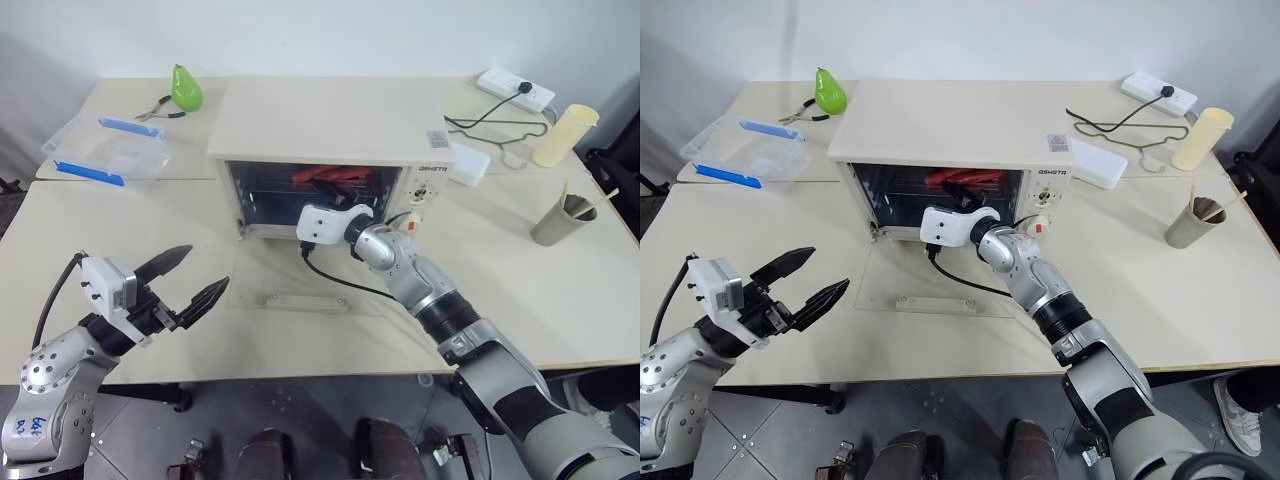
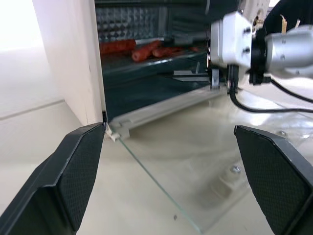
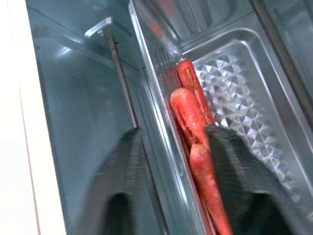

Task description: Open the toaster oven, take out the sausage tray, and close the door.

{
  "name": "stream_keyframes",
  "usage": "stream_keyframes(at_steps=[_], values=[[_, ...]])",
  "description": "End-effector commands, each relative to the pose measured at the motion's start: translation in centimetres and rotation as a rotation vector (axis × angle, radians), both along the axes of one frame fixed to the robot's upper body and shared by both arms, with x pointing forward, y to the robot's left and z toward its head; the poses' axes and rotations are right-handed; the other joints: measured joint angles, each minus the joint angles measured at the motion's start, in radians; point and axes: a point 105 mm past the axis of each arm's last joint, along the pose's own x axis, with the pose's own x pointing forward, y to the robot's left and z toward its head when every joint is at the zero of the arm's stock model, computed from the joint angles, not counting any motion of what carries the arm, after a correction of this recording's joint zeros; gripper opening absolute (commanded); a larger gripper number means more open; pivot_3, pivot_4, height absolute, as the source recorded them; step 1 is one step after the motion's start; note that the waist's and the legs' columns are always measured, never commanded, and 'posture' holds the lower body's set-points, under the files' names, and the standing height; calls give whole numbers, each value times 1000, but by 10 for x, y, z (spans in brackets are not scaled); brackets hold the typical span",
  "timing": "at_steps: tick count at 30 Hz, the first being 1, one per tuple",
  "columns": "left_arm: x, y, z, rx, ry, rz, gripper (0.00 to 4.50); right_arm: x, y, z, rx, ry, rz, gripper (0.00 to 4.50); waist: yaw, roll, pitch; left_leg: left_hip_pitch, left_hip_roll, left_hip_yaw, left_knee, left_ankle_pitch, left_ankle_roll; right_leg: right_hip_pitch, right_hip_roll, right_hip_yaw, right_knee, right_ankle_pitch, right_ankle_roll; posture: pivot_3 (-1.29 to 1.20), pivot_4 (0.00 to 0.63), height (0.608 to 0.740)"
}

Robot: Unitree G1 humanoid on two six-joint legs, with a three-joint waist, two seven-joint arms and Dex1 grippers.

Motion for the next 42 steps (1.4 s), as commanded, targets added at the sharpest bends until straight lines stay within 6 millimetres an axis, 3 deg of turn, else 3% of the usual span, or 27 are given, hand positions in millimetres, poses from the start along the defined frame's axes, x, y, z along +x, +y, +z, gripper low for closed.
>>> stream_keyframes(at_steps=[1, 2, 15, 30, 42], values=[[0, -5, 7, -13, -28, -25, 4500, -2, 8, 17, 16, -53, 30, 583, -1, 0, 0, 0, 0, 0, 0, 0, 0, 0, 0, 0, 0, 0, 0, 0, 150, 740], [2, -8, 8, -21, -23, -44, 4500, -1, 7, 18, 17, -61, 25, 262, -1, 0, 0, 0, 0, 0, 0, 0, 0, 0, 0, 0, 0, 0, 0, 0, 150, 740], [36, -15, 28, -1, -63, -133, 4500, -5, 5, 47, 20, -156, 73, 262, -2, 0, 0, 0, 0, 0, 0, 0, 0, 0, 0, 1, 1, 0, 0, 0, 150, 740], [74, -28, 42, -29, -102, -178, 4500, -24, 9, 34, -45, -112, 180, 262, -19, 0, 0, -2, -1, 1, -1, 0, 0, -1, 1, -3, 1, 0, 0, 0, 150, 740], [77, -28, 41, -47, -97, -181, 4500, -35, 8, 24, -51, -49, 204, 262, -20, 0, 0, -2, -1, 0, -1, 0, 0, -1, 0, -3, 1, 0, 0, 0, 150, 740]])
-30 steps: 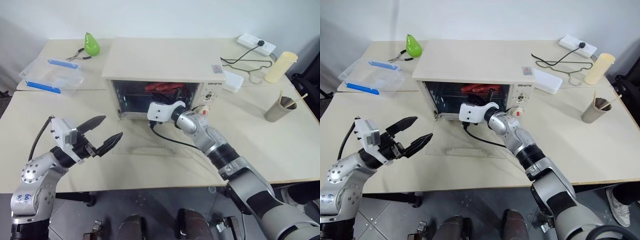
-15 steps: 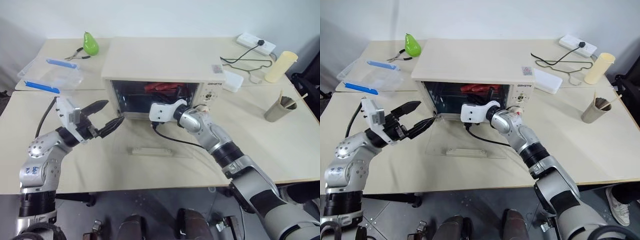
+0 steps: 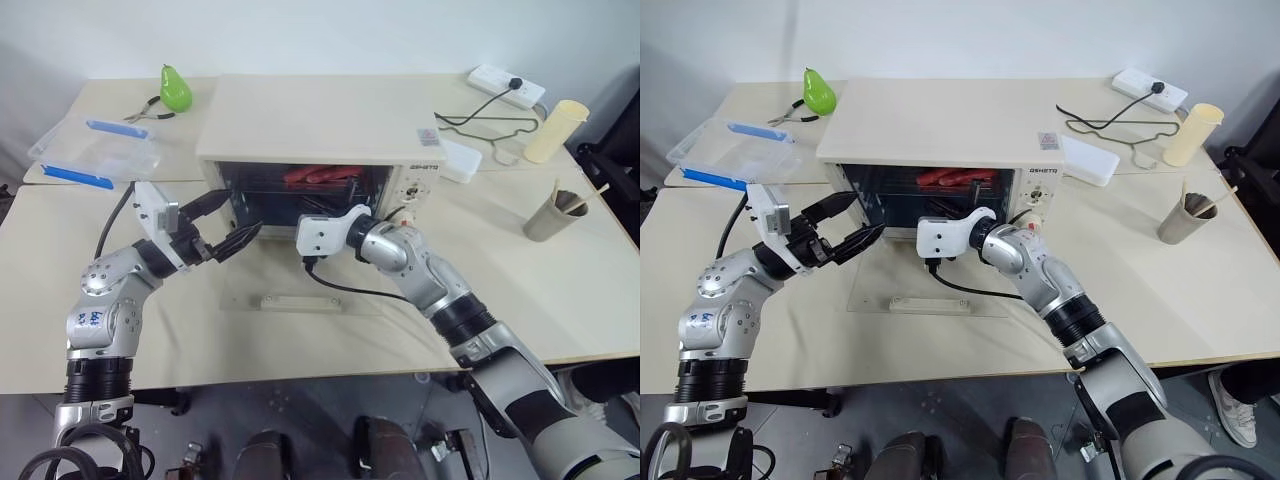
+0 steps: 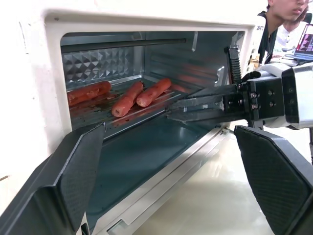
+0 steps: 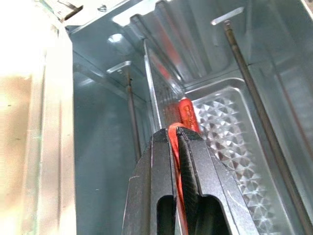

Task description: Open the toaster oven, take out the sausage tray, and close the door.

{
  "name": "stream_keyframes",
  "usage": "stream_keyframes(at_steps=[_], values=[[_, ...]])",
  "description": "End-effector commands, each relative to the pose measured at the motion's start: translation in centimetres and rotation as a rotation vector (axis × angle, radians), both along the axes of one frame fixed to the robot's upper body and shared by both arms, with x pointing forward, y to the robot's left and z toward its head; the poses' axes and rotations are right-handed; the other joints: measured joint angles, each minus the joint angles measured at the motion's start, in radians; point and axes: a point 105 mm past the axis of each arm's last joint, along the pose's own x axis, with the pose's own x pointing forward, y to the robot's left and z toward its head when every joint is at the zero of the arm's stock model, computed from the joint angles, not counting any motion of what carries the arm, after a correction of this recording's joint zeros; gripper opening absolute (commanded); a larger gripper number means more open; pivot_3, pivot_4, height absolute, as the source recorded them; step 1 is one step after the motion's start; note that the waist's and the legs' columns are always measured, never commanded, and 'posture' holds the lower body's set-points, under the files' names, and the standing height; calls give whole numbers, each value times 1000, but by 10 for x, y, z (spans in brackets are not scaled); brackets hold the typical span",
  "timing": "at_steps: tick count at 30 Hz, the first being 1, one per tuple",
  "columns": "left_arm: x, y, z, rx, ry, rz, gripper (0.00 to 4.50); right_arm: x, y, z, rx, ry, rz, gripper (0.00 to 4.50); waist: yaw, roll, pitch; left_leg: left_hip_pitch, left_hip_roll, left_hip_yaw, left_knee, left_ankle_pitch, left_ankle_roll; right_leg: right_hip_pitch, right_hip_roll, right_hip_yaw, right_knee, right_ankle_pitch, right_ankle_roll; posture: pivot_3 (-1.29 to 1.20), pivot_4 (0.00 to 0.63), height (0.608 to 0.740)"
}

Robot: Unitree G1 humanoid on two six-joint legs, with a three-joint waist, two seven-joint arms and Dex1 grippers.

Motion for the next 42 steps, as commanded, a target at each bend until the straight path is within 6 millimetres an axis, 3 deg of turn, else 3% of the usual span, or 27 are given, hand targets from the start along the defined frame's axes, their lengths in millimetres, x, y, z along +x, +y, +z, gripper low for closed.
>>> stream_keyframes(at_steps=[1, 2, 5, 10, 14, 22, 25, 30, 31, 36, 42], values=[[-1, 5, 9, -12, -36, 15, 4500, -6, -2, 9, 60, 24, 17, 262, 1, 0, 0, 0, 0, 0, 0, 0, 0, 0, 0, 0, 0, 0, 0, 0, 150, 740], [-3, 6, 9, -16, -33, 18, 4500, -6, -4, 10, 80, 23, 5, 262, 2, 0, 0, 0, 0, 0, 0, 0, 0, 0, 0, 0, 0, 0, 0, 0, 150, 740], [-11, 11, 6, -14, -20, 24, 4500, -4, -6, 7, 106, 78, -13, 856, 1, 0, 0, 0, 0, 0, 0, 0, 0, 0, 0, 0, 0, 0, 0, 0, 150, 740], [-29, 26, -1, -9, 1, 69, 4500, 1, -4, 8, 44, 4, -45, 2415, -1, 0, 0, 0, 0, 0, 0, 0, 0, 0, 0, 0, 0, 0, 0, 0, 150, 740], [-42, 36, -8, -7, 26, 107, 4500, 12, -3, 10, 41, -19, -95, 2415, -3, 0, 0, 2, 1, -2, -1, 0, 0, -1, 0, 2, 0, 0, 0, 0, 150, 740], [-49, 31, -10, -19, 34, 101, 4500, 24, 5, 7, 23, -13, -130, 2415, 3, 0, 0, 2, 1, -2, 0, 0, 0, 0, -1, 2, 0, 0, 0, 0, 150, 740], [-47, 27, -9, -23, 26, 93, 4500, 25, 10, 7, 14, -13, -127, 1844, -1, 0, 0, 2, 0, -1, 0, 0, 0, 0, 0, 2, 0, 0, 0, 0, 150, 740], [-43, 24, -6, -23, 18, 78, 4500, 29, 7, 8, 14, -9, -143, 163, -2, 0, 0, 2, 1, -1, 0, 0, 0, 0, 0, 2, 1, 0, 0, 0, 150, 740], [-43, 24, -6, -21, 16, 75, 4500, 31, 5, 9, 15, -10, -149, 27, -2, 0, 0, 2, 1, -1, 0, 0, 0, 0, 0, 2, 1, 0, 0, 0, 150, 740], [-40, 24, -3, -20, 17, 59, 4500, 32, 3, 22, 31, -45, -146, 27, -2, 0, 0, 2, 1, -1, 0, 0, 0, 0, 0, 3, 1, 0, 0, 0, 150, 740], [-28, 20, 6, -18, -12, 31, 4500, 19, 12, 28, 19, -57, -64, 27, -1, 0, 0, 2, 0, -1, 0, 0, 0, 0, 0, 3, 1, 0, 0, 0, 150, 740]])
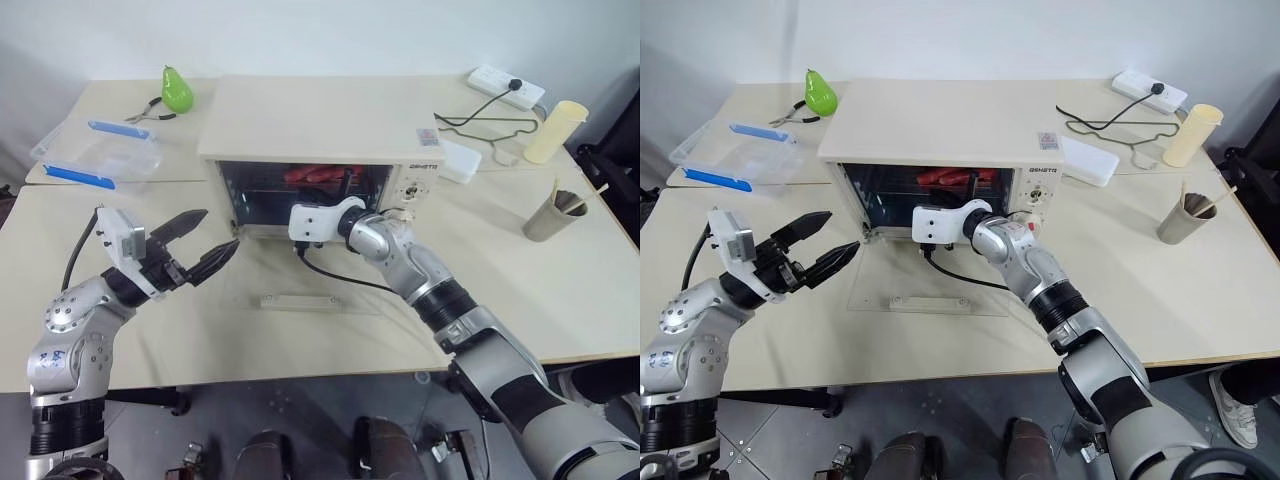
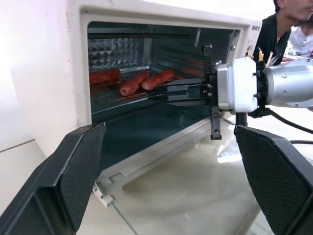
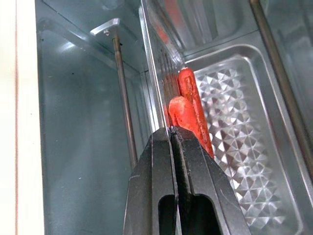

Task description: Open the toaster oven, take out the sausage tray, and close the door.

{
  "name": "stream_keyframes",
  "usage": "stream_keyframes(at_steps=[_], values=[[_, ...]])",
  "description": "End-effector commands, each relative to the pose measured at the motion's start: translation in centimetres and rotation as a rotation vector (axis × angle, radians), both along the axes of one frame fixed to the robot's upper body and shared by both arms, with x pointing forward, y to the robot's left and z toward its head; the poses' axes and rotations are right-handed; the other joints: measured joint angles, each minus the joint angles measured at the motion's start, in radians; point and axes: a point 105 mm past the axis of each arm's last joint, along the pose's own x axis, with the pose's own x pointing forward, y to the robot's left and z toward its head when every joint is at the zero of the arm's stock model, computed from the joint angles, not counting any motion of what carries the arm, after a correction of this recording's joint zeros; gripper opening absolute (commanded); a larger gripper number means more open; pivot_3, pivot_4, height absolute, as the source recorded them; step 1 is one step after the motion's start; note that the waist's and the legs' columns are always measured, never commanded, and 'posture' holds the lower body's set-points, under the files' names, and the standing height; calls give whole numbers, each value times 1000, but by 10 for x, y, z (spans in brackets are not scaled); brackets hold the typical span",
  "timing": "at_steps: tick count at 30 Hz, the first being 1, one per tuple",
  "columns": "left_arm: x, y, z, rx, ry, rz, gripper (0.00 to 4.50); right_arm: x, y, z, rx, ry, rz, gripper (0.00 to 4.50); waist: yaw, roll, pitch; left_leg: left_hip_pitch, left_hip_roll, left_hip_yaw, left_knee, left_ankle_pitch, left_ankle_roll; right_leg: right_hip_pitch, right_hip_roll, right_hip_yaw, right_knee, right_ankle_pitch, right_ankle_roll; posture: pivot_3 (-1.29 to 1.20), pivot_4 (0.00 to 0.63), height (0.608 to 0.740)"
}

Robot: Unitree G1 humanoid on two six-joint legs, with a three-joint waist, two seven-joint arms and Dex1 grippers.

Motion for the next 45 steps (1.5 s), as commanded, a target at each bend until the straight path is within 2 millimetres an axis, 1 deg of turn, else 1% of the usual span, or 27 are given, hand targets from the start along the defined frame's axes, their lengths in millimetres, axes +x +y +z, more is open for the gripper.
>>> stream_keyframes(at_steps=[1, 4, 8, 12, 14, 19, 24, 29, 31, 33, 34, 37, 39, 45], values=[[5, -2, 12, 20, -53, -17, 4500, -12, 10, 30, 38, -76, 75, 27, 0, 0, 0, 0, 0, 0, 0, 0, 0, 0, 0, 0, 0, 0, 0, 0, 150, 740], [13, -1, 20, 23, -73, -20, 4500, -16, 10, 28, 31, -73, 87, 27, -1, 0, 0, 0, 0, 0, -1, 0, 0, 0, 0, -1, 0, 0, 0, 0, 150, 740], [19, -1, 25, 29, -87, -33, 4500, -17, 7, 25, 19, -70, 91, 27, -1, 0, 0, -1, 0, 1, -2, 0, 0, -1, 0, -3, 0, 0, 0, 0, 150, 740], [26, -9, 30, 30, -99, -72, 4500, -24, 7, 19, -5, -58, 123, 27, 0, 0, 0, -2, -1, 2, -2, 0, 0, -1, 0, -4, 0, 0, 0, 0, 150, 740], [29, -11, 32, 27, -101, -79, 4500, -26, 8, 19, -9, -56, 133, 27, 0, 0, 0, -2, -1, 2, -1, 0, 0, -1, 0, -4, 0, 0, 0, 0, 150, 740], [32, -12, 31, 24, -98, -84, 4500, -39, 7, 10, -20, -8, 183, 27, 0, 0, 0, -2, 0, 1, 0, 0, 0, -1, 0, -4, 0, 0, 0, 0, 150, 740], [33, -8, 30, 19, -98, -64, 4500, -56, -2, 2, -16, 30, 220, 27, 1, 0, 0, -2, 0, 1, 0, 0, 0, -1, 0, -4, 1, 0, 0, 0, 150, 740], [33, -4, 27, 13, -86, -42, 4500, -67, -18, -6, -19, 41, 221, 27, 7, 0, 0, -2, 0, 1, 0, 0, 0, 0, 0, -3, 1, 0, 0, 0, 150, 740], [33, -1, 25, 12, -75, -34, 4500, -73, -24, -8, -32, 23, 225, 27, 16, 0, 0, -2, -1, 1, 1, 0, 0, 0, 0, -3, 1, 0, 0, 0, 150, 740], [32, 0, 23, 14, -69, -34, 4500, -79, -29, -8, -68, -30, 236, 27, 28, 0, 0, -2, -1, 1, 1, 0, 0, 1, 0, -3, 0, 0, 0, 0, 150, 740], [32, 0, 22, 17, -65, -27, 4500, -81, -33, -10, -68, -19, 235, 27, 31, 0, 0, -2, -1, 1, 1, 0, 0, 1, 0, -3, 0, 0, 0, 0, 150, 740], [33, -1, 20, 16, -42, -35, 4500, -92, -41, -18, -57, 27, 250, 27, 46, -1, 0, -2, -1, 1, 1, 0, 0, 1, 0, -4, 0, 0, 0, 0, 150, 740], [34, -3, 19, 16, -33, -45, 4500, -97, -44, -20, -58, 33, 261, 27, 53, -1, 0, -2, -1, 1, 1, 0, 0, 1, 0, -4, -1, 0, 0, 0, 150, 740], [37, -10, 16, 17, -15, -77, 4500, -108, -56, -17, -59, 17, 273, 27, 58, -1, 0, -3, -2, 1, 1, -1, 0, 2, 0, -4, -2, 0, 0, 0, 150, 740]])
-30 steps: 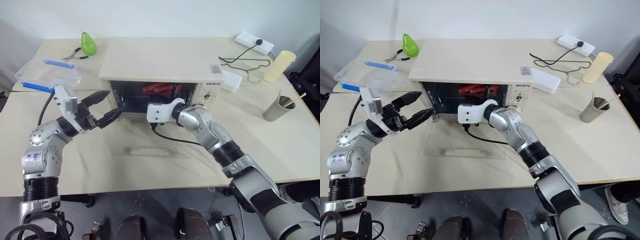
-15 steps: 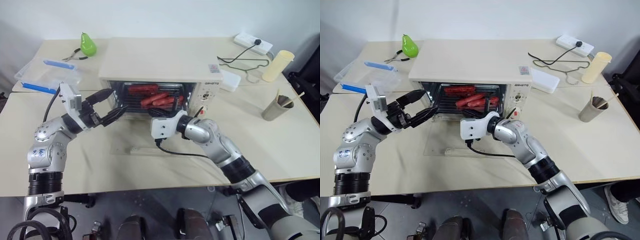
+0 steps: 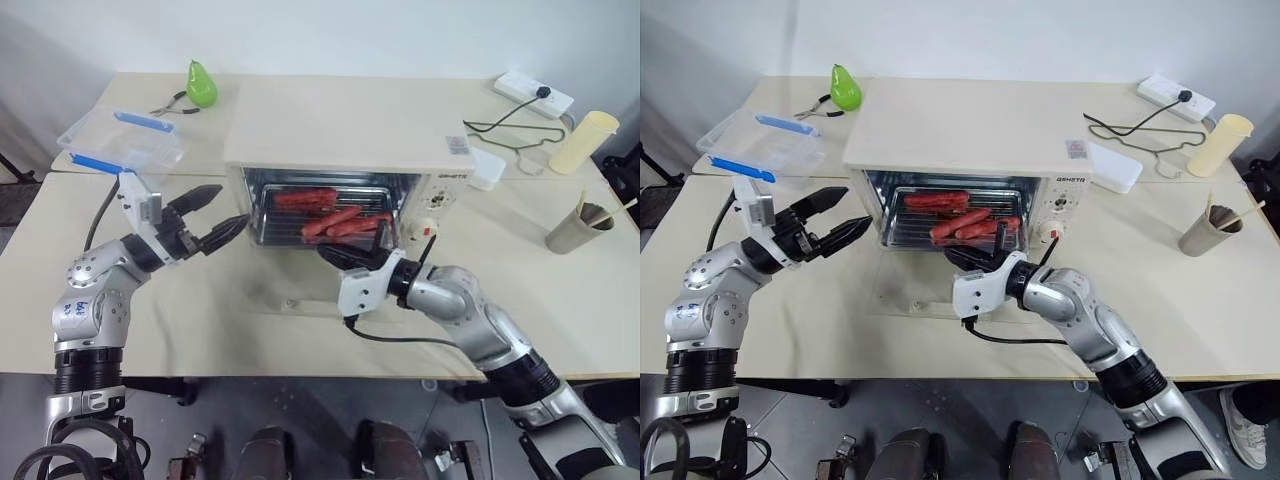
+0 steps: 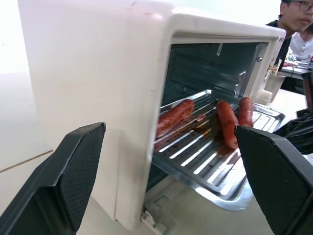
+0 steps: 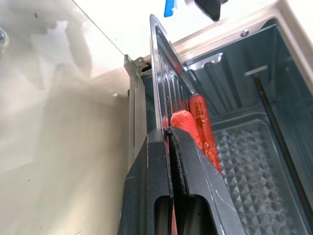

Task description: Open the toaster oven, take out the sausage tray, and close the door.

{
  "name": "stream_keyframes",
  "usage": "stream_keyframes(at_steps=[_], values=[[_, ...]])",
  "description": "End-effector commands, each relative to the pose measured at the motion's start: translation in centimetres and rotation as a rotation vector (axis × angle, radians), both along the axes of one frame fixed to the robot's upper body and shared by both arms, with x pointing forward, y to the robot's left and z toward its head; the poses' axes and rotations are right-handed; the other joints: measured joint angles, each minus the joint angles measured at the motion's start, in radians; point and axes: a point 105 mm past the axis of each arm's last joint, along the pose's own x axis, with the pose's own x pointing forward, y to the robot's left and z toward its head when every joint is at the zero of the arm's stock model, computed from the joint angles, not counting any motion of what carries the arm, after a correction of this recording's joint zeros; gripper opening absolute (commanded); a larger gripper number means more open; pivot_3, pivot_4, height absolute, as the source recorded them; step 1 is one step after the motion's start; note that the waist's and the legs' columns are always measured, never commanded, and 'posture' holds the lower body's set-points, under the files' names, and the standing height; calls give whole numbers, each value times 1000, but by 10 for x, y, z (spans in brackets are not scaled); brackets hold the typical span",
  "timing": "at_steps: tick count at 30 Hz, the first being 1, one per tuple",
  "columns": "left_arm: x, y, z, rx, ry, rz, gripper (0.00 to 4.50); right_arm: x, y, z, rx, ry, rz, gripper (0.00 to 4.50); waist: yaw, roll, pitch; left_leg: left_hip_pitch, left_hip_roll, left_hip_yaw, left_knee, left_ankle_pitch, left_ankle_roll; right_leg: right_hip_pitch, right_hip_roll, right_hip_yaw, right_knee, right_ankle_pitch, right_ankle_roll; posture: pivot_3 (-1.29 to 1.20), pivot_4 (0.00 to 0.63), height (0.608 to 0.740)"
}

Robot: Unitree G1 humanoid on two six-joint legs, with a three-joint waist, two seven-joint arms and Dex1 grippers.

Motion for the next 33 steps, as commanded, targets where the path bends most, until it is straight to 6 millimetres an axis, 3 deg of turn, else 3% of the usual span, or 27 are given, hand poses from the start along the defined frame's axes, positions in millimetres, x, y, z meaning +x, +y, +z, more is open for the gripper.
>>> stream_keyframes(at_steps=[1, 6, 12, 17, 23, 33], values=[[1, -3, 6, 9, -18, -18, 4500, -8, -9, 10, 11, -34, 20, 27, 0, 0, 0, 0, 0, 0, 0, 0, 0, 0, 0, 0, 0, 0, 0, 0, 150, 740], [-12, -10, 3, 35, 8, -104, 4500, -3, -6, 14, 7, -49, 2, 27, -3, 0, 0, 0, 0, 1, 0, 0, 0, 0, 0, 0, -1, 0, 0, 0, 150, 740], [-31, 4, -2, 47, 67, -117, 4500, -3, -7, 13, -2, -42, -1, 27, -4, 0, 0, 0, 0, 1, 0, 0, 0, 0, 0, 0, -1, 0, 0, 0, 150, 740], [-49, -4, -2, 47, 112, -197, 4500, -1, -7, 12, -3, -33, -1, 27, -1, 0, 0, 0, 1, 0, 1, 0, 0, 0, 0, 0, 0, 0, 0, 0, 150, 740], [-32, -17, 6, 17, 41, -168, 4500, -1, -5, 9, -15, -21, 14, 27, -1, 0, 0, 0, 1, 0, 2, 0, 0, 1, 0, 1, 0, 0, 0, 0, 150, 740], [-10, -12, 3, 31, 20, -122, 4500, -11, -15, 4, -36, -18, 28, 27, 6, 0, 0, 0, 0, 1, 4, 0, 0, 2, 0, 0, 0, 0, 0, 0, 150, 740]])
